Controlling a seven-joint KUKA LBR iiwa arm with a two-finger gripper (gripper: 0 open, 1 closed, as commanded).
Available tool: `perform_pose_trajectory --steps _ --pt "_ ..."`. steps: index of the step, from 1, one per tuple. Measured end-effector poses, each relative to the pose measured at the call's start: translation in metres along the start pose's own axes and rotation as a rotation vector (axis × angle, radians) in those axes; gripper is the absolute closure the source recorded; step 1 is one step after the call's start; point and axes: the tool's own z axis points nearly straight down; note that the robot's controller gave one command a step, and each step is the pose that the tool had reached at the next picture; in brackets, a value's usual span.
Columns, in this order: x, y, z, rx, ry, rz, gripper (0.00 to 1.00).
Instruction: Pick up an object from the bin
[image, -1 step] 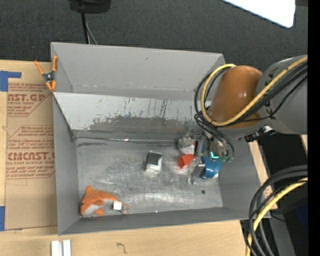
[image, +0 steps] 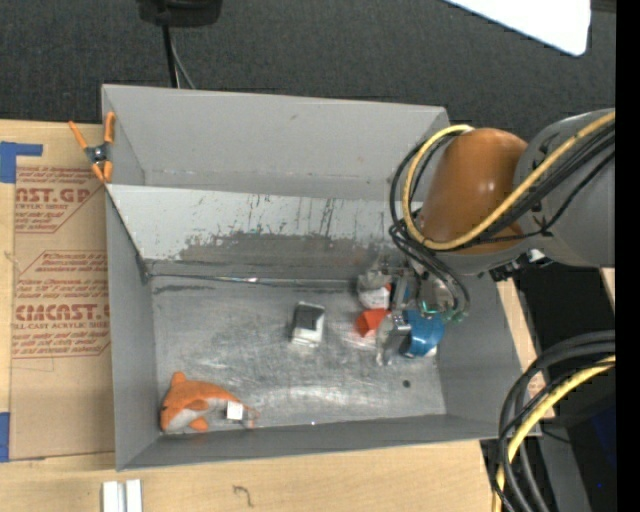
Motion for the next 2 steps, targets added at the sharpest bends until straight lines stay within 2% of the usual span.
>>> perform_pose_trajectory --steps 1,2 --pt "-0.027 -0.004 0.048 -0.001 -0.010 0.041 0.00" --pt "-0.024 -0.018 0.079 -0.005 -0.004 0.017 1.00"
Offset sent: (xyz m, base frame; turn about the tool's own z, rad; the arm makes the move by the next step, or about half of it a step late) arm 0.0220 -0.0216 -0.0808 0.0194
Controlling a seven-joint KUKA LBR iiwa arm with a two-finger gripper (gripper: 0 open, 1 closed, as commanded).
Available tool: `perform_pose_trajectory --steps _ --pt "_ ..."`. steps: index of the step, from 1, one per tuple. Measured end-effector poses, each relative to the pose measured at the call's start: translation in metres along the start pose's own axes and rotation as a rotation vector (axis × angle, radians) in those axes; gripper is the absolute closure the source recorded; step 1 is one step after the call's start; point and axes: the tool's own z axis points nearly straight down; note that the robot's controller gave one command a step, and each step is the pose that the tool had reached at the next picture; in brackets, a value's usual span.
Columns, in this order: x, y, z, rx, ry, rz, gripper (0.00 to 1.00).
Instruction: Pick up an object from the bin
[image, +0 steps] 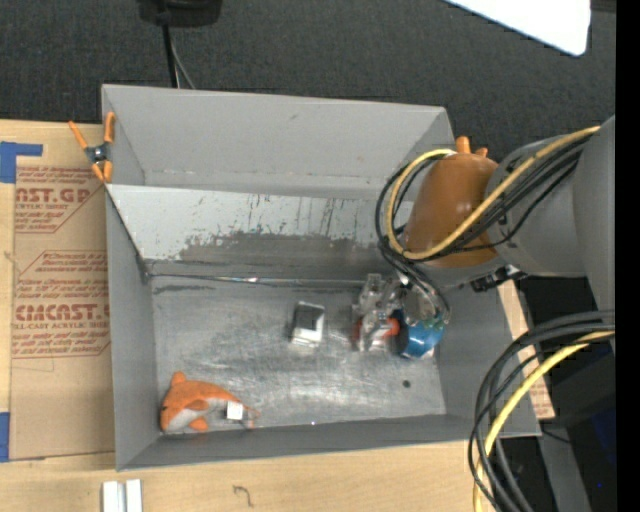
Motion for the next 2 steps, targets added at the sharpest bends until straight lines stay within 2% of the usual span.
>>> perform_pose_trajectory --steps 1,2 --pt "0.000 0.000 0.000 0.000 0.000 0.000 1.00" --pt "0.010 -0.008 -0.142 0.002 0.005 -0.430 1.00"
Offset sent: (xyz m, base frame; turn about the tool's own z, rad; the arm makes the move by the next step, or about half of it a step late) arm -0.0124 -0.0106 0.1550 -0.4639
